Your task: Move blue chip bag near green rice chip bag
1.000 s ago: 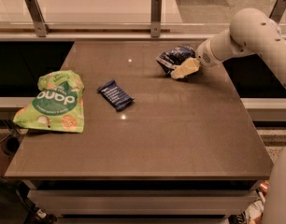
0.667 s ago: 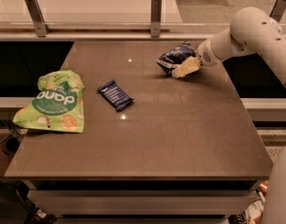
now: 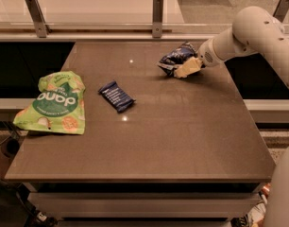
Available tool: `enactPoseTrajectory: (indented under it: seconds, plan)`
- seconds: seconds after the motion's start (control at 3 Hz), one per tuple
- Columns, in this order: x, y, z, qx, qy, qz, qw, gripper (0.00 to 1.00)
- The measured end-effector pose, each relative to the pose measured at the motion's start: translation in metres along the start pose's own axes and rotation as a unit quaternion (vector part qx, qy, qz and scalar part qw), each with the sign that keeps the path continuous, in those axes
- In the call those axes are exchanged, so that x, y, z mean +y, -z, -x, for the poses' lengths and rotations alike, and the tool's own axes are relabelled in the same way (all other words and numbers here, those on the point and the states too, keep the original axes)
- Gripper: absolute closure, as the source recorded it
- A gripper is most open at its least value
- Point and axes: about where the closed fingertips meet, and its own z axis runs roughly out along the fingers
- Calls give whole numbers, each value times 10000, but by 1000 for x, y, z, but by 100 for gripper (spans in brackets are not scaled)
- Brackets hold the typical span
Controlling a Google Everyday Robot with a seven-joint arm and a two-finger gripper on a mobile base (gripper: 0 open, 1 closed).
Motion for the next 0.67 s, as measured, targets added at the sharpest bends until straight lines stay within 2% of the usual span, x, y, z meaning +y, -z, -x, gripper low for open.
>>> enactPoseTrajectory:
  seconds: [0.67]
  plan:
    - [35,36,9,-151,292,27,9995,100]
